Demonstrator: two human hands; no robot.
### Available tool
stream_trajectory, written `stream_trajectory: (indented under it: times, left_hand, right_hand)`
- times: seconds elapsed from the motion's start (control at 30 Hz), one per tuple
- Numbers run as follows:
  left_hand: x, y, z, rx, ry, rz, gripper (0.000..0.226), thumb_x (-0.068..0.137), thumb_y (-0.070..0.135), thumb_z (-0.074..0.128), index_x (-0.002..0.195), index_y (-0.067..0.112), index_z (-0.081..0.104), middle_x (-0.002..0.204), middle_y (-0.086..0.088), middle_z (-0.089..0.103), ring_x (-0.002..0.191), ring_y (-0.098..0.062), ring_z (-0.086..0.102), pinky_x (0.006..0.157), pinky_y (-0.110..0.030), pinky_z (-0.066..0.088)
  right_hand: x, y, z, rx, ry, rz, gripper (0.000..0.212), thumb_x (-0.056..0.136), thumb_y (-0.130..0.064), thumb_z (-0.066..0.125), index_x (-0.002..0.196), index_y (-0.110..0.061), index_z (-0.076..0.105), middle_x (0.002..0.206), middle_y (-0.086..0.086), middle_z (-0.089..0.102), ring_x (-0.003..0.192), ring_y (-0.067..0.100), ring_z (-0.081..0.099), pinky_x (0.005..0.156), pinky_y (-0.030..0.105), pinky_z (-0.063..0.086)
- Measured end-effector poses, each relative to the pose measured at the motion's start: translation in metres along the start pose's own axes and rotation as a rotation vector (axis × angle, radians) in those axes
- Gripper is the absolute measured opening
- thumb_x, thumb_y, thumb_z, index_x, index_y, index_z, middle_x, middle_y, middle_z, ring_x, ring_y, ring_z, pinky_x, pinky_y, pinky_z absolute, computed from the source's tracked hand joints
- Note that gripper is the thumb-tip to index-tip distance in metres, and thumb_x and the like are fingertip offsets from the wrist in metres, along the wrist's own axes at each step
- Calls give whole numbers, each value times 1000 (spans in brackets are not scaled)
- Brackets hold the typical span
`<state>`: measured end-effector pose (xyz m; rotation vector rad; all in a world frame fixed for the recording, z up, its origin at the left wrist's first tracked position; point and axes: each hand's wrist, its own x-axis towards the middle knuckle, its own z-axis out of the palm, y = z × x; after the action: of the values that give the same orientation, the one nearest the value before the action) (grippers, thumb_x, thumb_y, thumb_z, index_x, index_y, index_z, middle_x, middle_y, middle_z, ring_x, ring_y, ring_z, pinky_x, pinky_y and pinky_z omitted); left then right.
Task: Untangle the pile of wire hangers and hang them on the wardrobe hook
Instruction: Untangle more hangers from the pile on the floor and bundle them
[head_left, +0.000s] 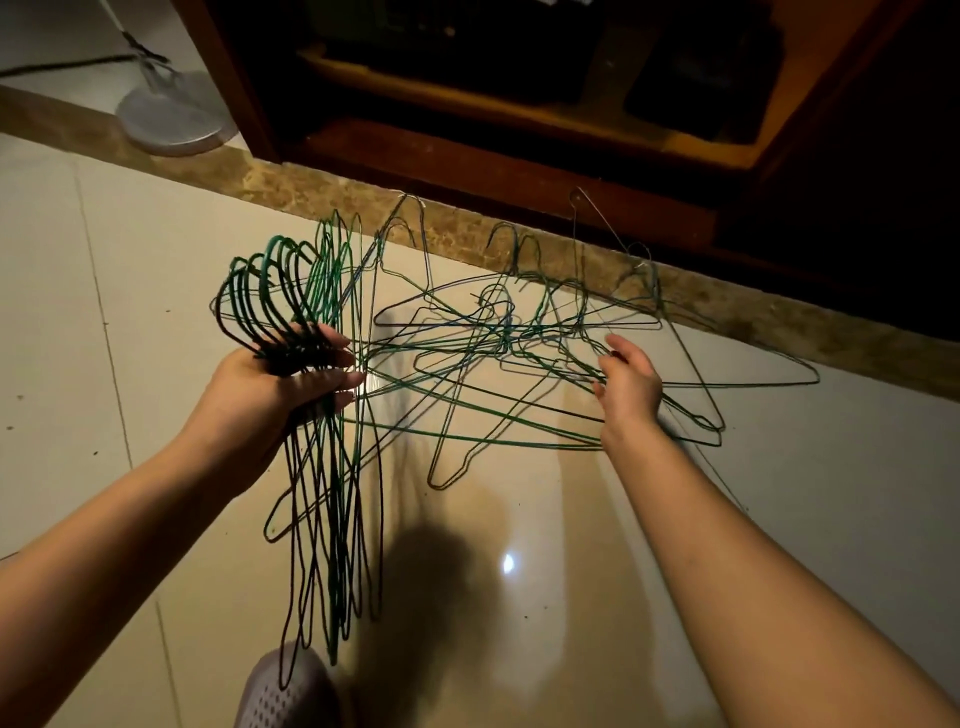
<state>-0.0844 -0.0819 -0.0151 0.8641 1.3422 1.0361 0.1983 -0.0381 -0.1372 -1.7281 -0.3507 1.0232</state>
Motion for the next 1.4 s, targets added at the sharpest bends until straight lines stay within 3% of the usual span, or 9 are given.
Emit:
stream_trajectory:
  times: [0.07,0.27,0.43,0.53,0.67,0.83,0.97,1.17,1.4]
  left_hand:
    - [1,-1,1,1,13,-5,27,77,-11,58,89,13,60,91,-5,63,69,-9,69,61,-18,55]
    - [0,-8,4,-23,30,-37,24,86,-10,49,91,11,60,88,-5,62,73,-13,68,64,-20,56]
    - [-2,-14,-1,-18,1,-73,20,86,-3,51,90,13,62,89,-6,64,80,-20,67,70,-24,58]
    - [-3,-15,-6,-20,-7,-86,17,85,2,53,91,14,62,87,-5,65,77,-18,69,70,-25,58]
    - [-3,-15,-10,-20,15,-95,16,88,2,51,93,13,61,91,-6,63,81,-20,67,70,-24,58]
    - [-5,-13,-11,-37,32,-96,15,88,3,51,94,12,61,94,-7,63,85,-21,65,74,-26,57]
    - [-5,-11,-11,-47,36,-90,15,87,3,52,93,13,62,91,-6,64,82,-19,66,73,-26,57]
    - [-6,-11,-3,-64,41,-87,17,89,0,49,91,12,61,86,-6,65,70,-12,69,66,-22,57]
    - [-6,-8,11,-72,63,-78,15,90,1,49,91,11,61,88,-6,63,73,-15,67,65,-22,57]
  right_hand:
    - [1,4,3,-104,-9,27,30,87,-4,51,110,-19,63,105,-1,59,97,17,52,89,33,45]
    - [-21,42,20,-190,-179,193,45,89,-6,47,132,-18,48,125,8,53,83,14,46,64,21,35]
    - [-32,34,43,-134,-259,247,49,95,-4,40,142,-19,37,143,16,41,130,34,41,98,38,44]
    - [-30,30,49,-55,-181,261,36,94,-7,47,128,-17,48,123,14,55,104,25,55,67,23,42]
    - [-29,24,54,65,-79,243,20,89,-17,60,102,-14,45,83,2,57,73,12,52,66,26,44]
    - [-32,0,53,58,-47,48,18,90,-36,58,98,-22,50,63,-1,57,52,10,53,51,24,42]
    - [-25,-13,44,-232,6,-151,28,91,-50,48,80,-25,56,60,-5,58,57,13,57,62,31,44]
    - [-25,-21,31,-394,73,-346,34,97,-38,40,71,-22,56,68,0,61,69,21,60,69,39,50]
    - [-40,-36,14,-424,84,-695,38,98,-29,42,76,-4,60,66,10,60,66,30,57,56,38,43]
